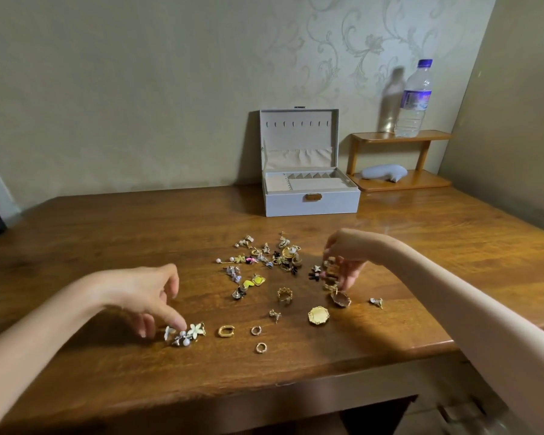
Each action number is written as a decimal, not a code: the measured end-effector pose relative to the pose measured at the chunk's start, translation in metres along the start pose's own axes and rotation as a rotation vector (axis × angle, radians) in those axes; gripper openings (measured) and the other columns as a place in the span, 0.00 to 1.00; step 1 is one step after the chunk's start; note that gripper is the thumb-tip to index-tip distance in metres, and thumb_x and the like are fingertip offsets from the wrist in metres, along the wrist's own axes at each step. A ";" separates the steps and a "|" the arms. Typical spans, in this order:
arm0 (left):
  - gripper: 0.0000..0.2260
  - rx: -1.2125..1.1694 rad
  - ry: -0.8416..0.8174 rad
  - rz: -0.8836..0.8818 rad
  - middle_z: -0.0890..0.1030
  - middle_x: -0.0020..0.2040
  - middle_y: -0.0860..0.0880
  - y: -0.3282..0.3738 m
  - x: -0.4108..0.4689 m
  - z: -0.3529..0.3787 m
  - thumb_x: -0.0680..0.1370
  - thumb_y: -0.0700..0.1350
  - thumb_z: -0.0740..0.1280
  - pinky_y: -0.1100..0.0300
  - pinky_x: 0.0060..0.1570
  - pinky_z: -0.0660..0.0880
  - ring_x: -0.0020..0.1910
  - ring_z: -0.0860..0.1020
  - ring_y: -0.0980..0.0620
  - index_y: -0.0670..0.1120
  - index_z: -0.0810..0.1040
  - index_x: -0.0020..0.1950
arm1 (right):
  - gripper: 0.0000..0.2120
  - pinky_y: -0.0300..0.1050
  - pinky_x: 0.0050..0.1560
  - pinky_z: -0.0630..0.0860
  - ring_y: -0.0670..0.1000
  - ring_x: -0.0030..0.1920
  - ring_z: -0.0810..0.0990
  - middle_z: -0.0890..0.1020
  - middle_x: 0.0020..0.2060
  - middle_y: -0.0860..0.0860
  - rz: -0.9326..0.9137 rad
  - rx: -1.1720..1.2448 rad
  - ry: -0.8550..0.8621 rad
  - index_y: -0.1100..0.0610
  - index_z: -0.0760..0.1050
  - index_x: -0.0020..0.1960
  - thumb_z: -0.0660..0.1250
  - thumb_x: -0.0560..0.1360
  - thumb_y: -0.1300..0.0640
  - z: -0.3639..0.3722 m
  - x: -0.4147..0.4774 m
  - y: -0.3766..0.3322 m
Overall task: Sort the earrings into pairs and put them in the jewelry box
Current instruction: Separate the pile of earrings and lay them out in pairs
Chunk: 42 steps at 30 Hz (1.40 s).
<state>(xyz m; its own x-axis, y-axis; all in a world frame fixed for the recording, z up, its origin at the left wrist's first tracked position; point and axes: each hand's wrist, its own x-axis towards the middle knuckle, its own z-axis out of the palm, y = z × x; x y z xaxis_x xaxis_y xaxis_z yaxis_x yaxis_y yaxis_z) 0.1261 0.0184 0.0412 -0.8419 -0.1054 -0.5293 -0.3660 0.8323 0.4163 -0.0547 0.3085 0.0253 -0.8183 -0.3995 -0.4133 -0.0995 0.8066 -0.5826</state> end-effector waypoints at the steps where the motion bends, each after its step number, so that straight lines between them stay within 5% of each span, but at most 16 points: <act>1: 0.27 0.001 -0.022 0.007 0.78 0.48 0.42 0.001 -0.001 0.005 0.64 0.49 0.78 0.61 0.36 0.78 0.36 0.83 0.51 0.47 0.66 0.54 | 0.13 0.48 0.31 0.81 0.55 0.29 0.82 0.81 0.45 0.63 -0.057 0.036 0.017 0.66 0.70 0.62 0.58 0.80 0.64 0.003 0.000 -0.004; 8: 0.25 0.102 0.083 0.049 0.74 0.48 0.47 0.022 0.003 0.036 0.64 0.49 0.78 0.63 0.34 0.78 0.31 0.79 0.56 0.47 0.65 0.51 | 0.13 0.44 0.31 0.80 0.55 0.33 0.83 0.80 0.44 0.61 -0.197 0.073 0.180 0.63 0.69 0.62 0.60 0.79 0.60 -0.009 -0.016 0.005; 14: 0.23 0.045 0.235 0.078 0.73 0.48 0.50 0.052 0.030 0.049 0.64 0.49 0.77 0.59 0.37 0.78 0.33 0.79 0.54 0.47 0.66 0.48 | 0.16 0.51 0.33 0.82 0.61 0.33 0.83 0.80 0.45 0.66 0.102 -0.226 -0.087 0.67 0.64 0.65 0.56 0.81 0.58 -0.027 -0.041 0.028; 20: 0.24 0.005 0.544 0.119 0.70 0.53 0.51 0.063 0.048 0.050 0.65 0.59 0.73 0.65 0.30 0.72 0.30 0.79 0.57 0.48 0.66 0.50 | 0.13 0.53 0.35 0.82 0.63 0.33 0.82 0.79 0.48 0.71 0.108 -0.127 -0.126 0.68 0.65 0.62 0.56 0.81 0.62 -0.012 -0.048 0.032; 25: 0.32 0.089 0.290 0.182 0.67 0.54 0.54 0.065 0.012 0.054 0.60 0.61 0.75 0.62 0.37 0.79 0.40 0.80 0.55 0.52 0.63 0.55 | 0.11 0.51 0.32 0.82 0.61 0.32 0.82 0.80 0.42 0.70 0.016 0.044 -0.106 0.68 0.65 0.60 0.54 0.81 0.62 0.007 -0.042 0.014; 28: 0.33 0.266 0.257 0.235 0.65 0.57 0.55 0.067 0.005 0.076 0.60 0.63 0.75 0.62 0.48 0.72 0.53 0.73 0.56 0.54 0.61 0.56 | 0.08 0.51 0.36 0.82 0.61 0.36 0.83 0.82 0.38 0.65 -0.101 0.174 -0.097 0.66 0.68 0.55 0.56 0.81 0.61 0.018 -0.038 0.002; 33: 0.28 0.170 0.364 0.270 0.67 0.53 0.55 0.074 0.025 0.085 0.63 0.59 0.75 0.63 0.45 0.73 0.50 0.73 0.56 0.51 0.64 0.52 | 0.08 0.49 0.36 0.82 0.59 0.35 0.83 0.80 0.39 0.61 -0.242 0.300 0.074 0.63 0.69 0.53 0.62 0.78 0.59 0.017 -0.033 -0.001; 37: 0.23 0.082 0.560 0.299 0.70 0.50 0.52 0.075 0.046 0.081 0.66 0.56 0.75 0.61 0.39 0.76 0.41 0.75 0.54 0.48 0.65 0.49 | 0.08 0.46 0.36 0.81 0.56 0.35 0.83 0.81 0.40 0.60 -0.308 0.215 0.029 0.64 0.73 0.50 0.68 0.74 0.62 0.013 -0.041 0.009; 42: 0.16 0.219 0.898 0.681 0.74 0.46 0.55 0.084 0.051 0.088 0.69 0.59 0.67 0.68 0.34 0.72 0.36 0.74 0.59 0.48 0.71 0.46 | 0.09 0.34 0.34 0.74 0.44 0.35 0.77 0.78 0.38 0.47 -0.535 -0.143 0.013 0.54 0.79 0.50 0.71 0.72 0.64 0.021 -0.043 0.017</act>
<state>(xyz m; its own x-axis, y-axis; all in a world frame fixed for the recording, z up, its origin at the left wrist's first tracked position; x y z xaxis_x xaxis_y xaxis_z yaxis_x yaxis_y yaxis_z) 0.0870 0.1309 -0.0154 -0.8499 0.1262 0.5116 0.2768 0.9331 0.2297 -0.0094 0.3300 0.0179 -0.6395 -0.7649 -0.0767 -0.5784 0.5445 -0.6074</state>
